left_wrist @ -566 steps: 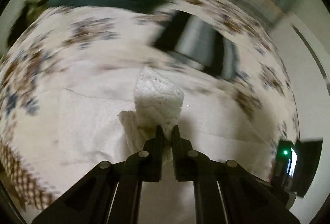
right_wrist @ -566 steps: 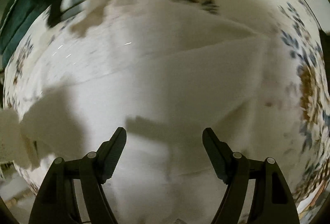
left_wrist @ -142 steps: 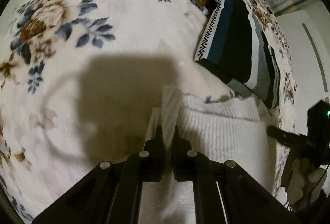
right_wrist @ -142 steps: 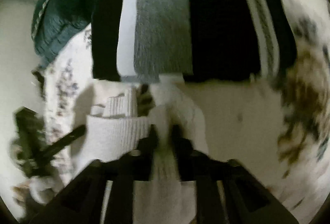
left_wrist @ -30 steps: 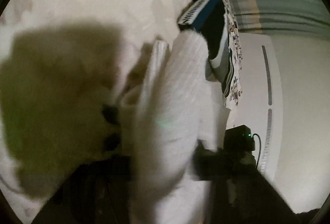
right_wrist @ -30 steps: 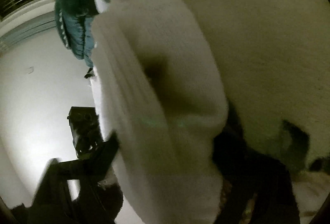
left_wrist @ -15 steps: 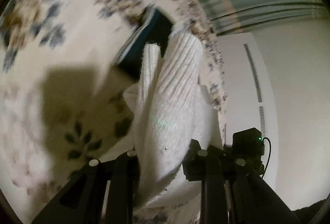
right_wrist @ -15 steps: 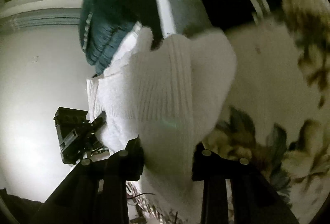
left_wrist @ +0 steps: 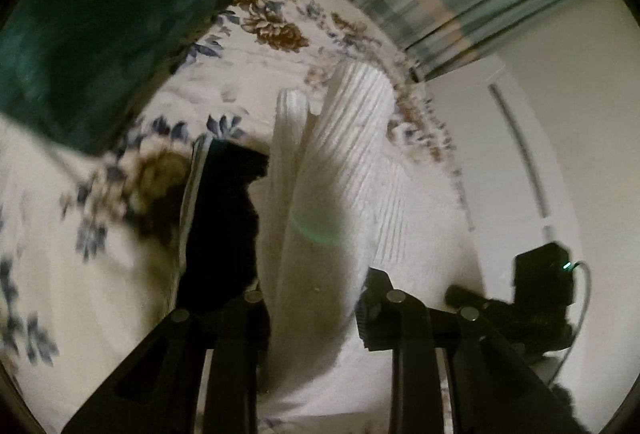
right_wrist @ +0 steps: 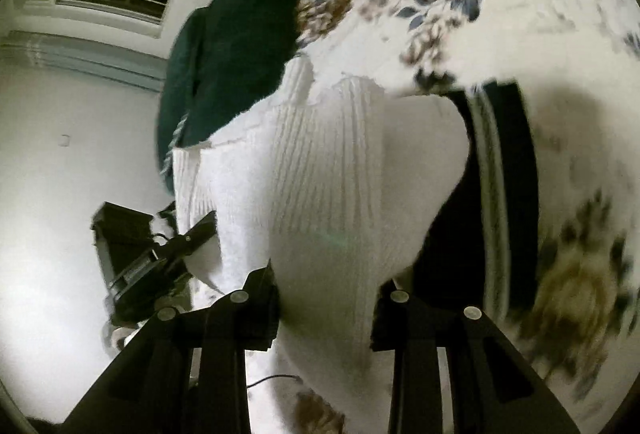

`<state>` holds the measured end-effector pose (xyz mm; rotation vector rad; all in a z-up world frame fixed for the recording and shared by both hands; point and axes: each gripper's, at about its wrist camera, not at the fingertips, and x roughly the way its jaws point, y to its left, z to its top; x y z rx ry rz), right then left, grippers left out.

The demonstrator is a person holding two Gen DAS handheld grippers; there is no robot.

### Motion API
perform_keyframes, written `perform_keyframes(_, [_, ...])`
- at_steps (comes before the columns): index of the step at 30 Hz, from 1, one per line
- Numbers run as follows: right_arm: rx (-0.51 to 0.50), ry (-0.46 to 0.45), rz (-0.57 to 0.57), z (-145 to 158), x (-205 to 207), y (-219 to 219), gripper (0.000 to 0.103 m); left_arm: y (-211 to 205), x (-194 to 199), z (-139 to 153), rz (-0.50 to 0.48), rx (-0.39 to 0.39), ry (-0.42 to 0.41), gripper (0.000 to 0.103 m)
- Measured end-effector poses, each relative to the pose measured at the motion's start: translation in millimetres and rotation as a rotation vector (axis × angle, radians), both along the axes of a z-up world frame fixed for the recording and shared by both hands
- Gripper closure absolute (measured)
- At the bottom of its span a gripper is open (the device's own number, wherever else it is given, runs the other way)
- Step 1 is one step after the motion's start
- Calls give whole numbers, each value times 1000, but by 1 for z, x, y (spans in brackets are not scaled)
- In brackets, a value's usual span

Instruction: Fold small clothes

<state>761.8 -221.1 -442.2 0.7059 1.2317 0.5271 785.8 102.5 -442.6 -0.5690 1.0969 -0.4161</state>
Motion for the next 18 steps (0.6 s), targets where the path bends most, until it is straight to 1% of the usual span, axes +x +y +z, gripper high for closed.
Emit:
perform_keyframes(2, [-38, 22, -11, -20, 25, -2, 70, -7, 21, -17, -13, 49, 40, 81])
perform_keyframes(3, [-59, 38, -11, -32, 34, -6, 70, -9, 27, -25, -13, 65, 58, 79])
perform_keyframes(5, [-91, 50, -11, -47, 51, -6, 69, -10, 31, -33, 3, 91, 82, 77])
perform_keyframes(6, [-108, 54, -8, -53, 59, -6, 69, -10, 31, -33, 6, 97, 83, 75])
perform_keyframes(7, [-127, 46, -3, -54, 61, -5, 66, -11, 31, -32, 13, 117, 79, 73])
perform_keyframes(8, [-144, 47, 1, -56, 64, -4, 58, -11, 29, -29, 27, 161, 63, 68])
perform_keyframes(9, [-173, 55, 1, -58, 69, -2, 52, -12, 25, -23, 45, 224, 38, 61])
perform_keyframes(10, [-223, 59, -4, -56, 70, -1, 50, -12, 22, -19, 57, 253, 22, 60])
perform_keyframes(11, [-254, 55, -11, -54, 70, 0, 45, -13, 17, -13, 75, 289, -16, 59])
perform_keyframes(12, [-309, 53, -21, -49, 68, 2, 40, -15, 12, -6, 94, 338, -56, 45])
perform_keyframes(13, [-367, 45, -29, -45, 63, 4, 25, -17, 10, -1, 107, 390, -77, 30])
perform_keyframes(14, [-434, 25, -33, -39, 59, 8, 9, -19, 7, 1, 111, 427, -83, 0])
perform_keyframes(15, [-552, -7, -43, -33, 52, 14, 3, -21, 6, 1, 112, 446, -86, 0])
perform_keyframes(16, [-614, -22, -55, -28, 44, 17, 0, -22, 2, 3, 110, 461, -90, 0])
perform_keyframes(17, [-682, -39, -67, -24, 32, 20, 0, -25, -4, 5, 112, 483, -90, 0])
perform_keyframes(18, [-718, -42, -72, -23, 24, 23, 0, -29, -12, 7, 114, 507, -90, 0])
